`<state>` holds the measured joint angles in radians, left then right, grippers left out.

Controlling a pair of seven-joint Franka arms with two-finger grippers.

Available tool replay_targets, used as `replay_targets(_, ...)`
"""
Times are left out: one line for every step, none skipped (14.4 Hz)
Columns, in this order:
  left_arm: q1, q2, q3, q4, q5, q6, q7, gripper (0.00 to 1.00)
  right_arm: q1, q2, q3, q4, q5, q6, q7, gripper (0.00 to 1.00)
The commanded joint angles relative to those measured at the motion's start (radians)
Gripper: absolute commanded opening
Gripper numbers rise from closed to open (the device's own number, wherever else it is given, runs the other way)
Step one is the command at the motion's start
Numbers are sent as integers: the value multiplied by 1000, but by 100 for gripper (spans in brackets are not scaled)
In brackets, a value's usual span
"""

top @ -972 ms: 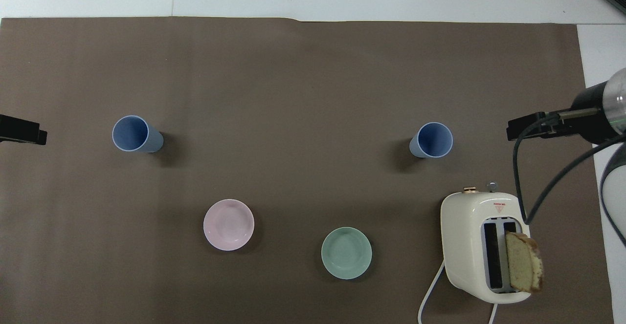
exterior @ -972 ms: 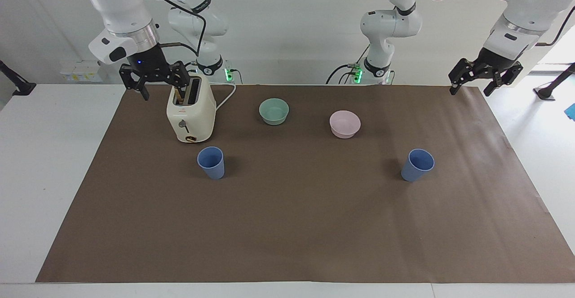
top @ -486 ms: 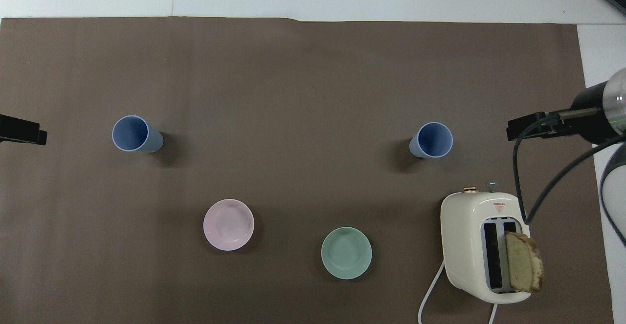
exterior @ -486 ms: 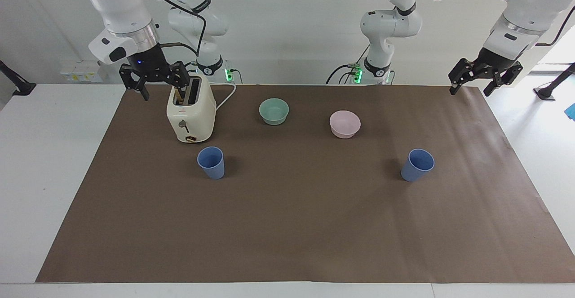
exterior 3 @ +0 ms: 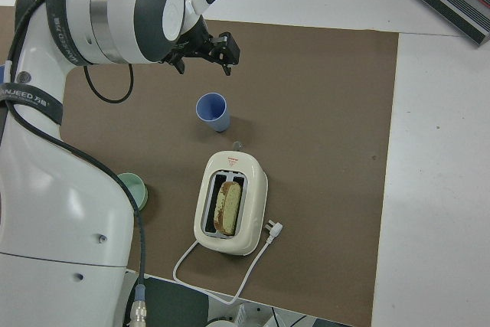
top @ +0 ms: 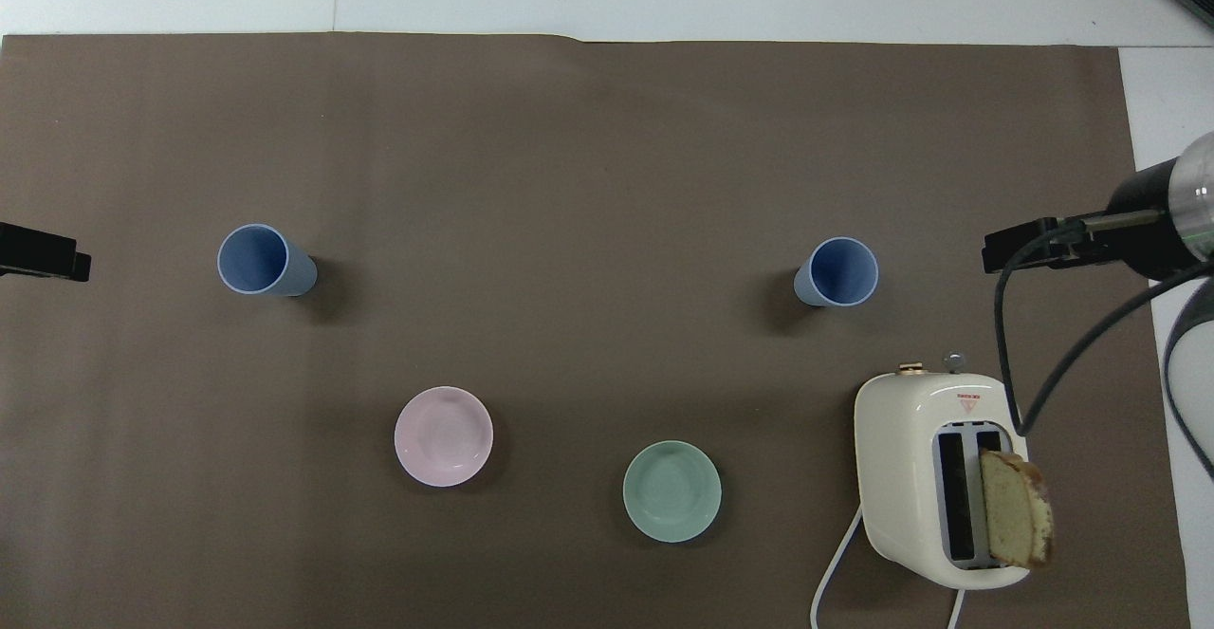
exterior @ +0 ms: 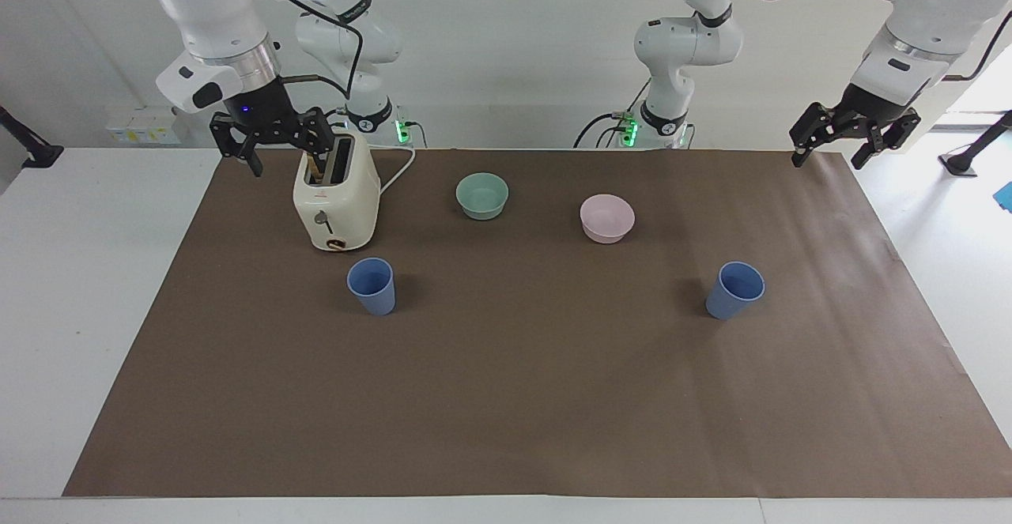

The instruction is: Stack blue cups with both arms

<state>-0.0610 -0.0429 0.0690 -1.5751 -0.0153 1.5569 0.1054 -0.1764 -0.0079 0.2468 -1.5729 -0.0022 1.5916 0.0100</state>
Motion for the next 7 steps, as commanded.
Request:
replay_targets(10, -6, -6, 9, 8, -11, 2, 100, -11, -27, 2, -32, 25, 10, -15, 100)
replay_targets(10, -6, -6, 9, 8, -11, 2, 100, -11, -27, 3, -32, 25, 10, -15, 100)
replay_targets(10, -6, -6, 9, 8, -14, 4, 100, -11, -27, 2, -32, 25, 10, -15, 100)
replay_targets(10, -6, -6, 9, 8, -12, 4, 100, -11, -27, 2, -32, 25, 10, -16, 100)
replay_targets(10, -6, -6, 9, 8, -14, 4, 100, -11, -27, 2, -32, 25, 10, -15, 100)
replay_targets(10, -6, -6, 9, 8, -15, 4, 100, -11, -27, 2, -32, 25, 10, -15, 100)
replay_targets(9, -6, -6, 9, 8, -15, 4, 100, -11, -27, 2, -32, 25, 10, -15, 100)
